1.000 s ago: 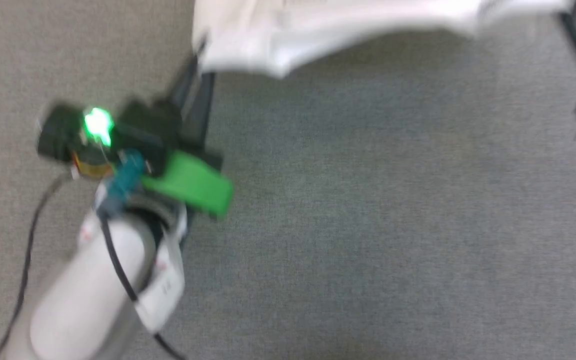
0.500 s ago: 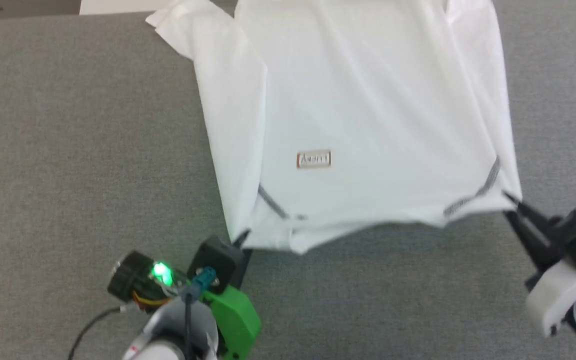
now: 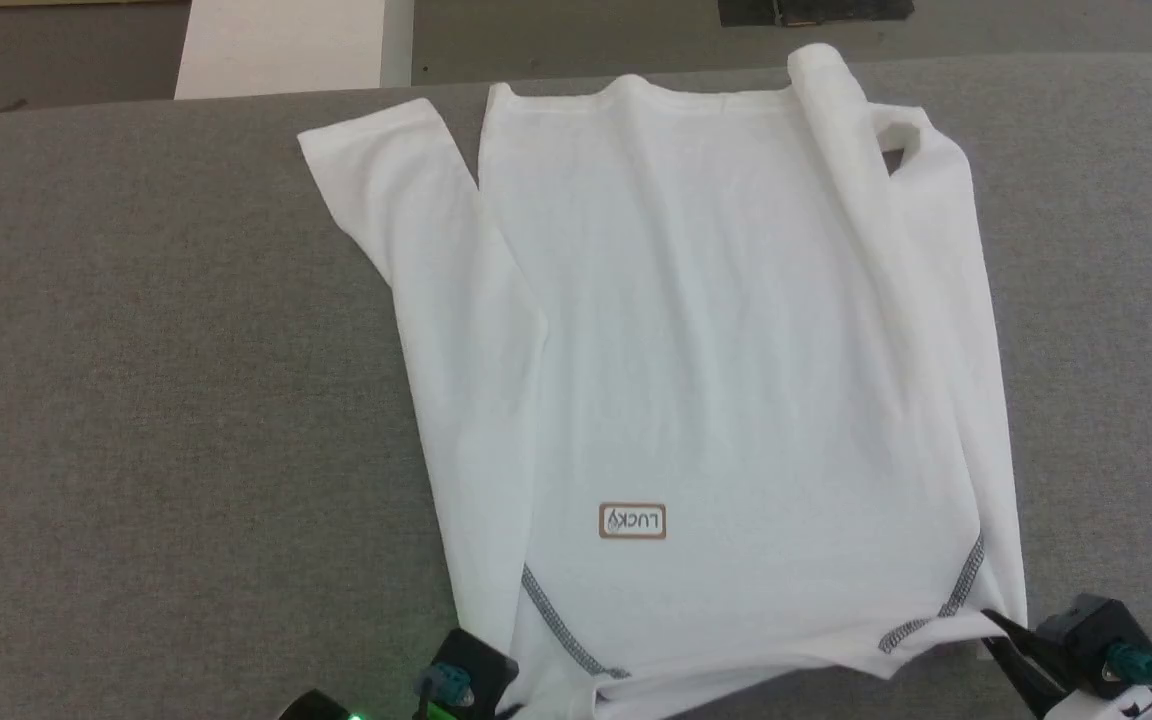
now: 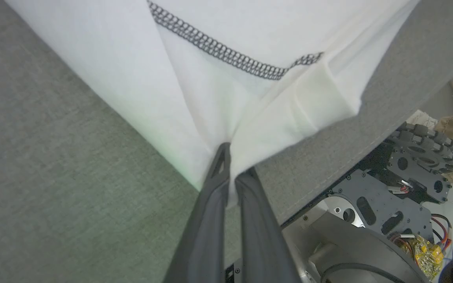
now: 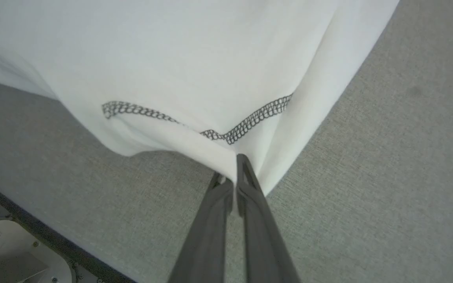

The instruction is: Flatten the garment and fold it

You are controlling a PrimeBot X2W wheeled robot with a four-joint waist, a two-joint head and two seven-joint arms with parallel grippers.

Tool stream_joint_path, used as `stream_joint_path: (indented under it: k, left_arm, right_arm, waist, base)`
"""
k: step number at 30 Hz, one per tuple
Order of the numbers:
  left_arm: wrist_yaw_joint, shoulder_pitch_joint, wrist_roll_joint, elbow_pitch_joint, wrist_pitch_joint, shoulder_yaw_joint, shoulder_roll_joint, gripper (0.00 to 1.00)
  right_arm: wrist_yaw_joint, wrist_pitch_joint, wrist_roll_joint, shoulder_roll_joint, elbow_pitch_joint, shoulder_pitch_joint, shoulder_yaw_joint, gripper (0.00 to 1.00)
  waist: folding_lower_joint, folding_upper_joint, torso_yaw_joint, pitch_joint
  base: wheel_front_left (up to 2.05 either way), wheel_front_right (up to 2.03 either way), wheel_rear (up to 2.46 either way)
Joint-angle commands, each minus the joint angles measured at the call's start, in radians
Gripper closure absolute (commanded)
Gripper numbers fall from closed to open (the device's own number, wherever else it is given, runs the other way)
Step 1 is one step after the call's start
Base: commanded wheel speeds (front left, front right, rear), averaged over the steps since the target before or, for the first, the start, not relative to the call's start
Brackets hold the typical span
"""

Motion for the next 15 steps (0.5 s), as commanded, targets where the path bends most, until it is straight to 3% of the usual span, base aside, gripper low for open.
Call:
stream_joint_path:
  k: [1,15]
  left_arm:
    - [-0.001,0.031,-0.010,0.015,0.018,0.000,0.019,1.00]
    - [0.004,0.111,-0.077,0.076,-0.002,-0.019,-0.015,1.00]
  right_arm:
    - [-0.003,0.008,0.005,0.000,0.012,0.022,-0.017,1.00]
    - [-0.003,0.044,-0.016,0.048,0.051,0.120,-0.025,1.00]
  waist:
    - [0.0001,0.0000,0.002,-0.013]
    - [0.0001,0.0000,0.020,-0.040]
  base:
    - [0.00,0.00,0.00]
    - [0.00,0.00,0.00]
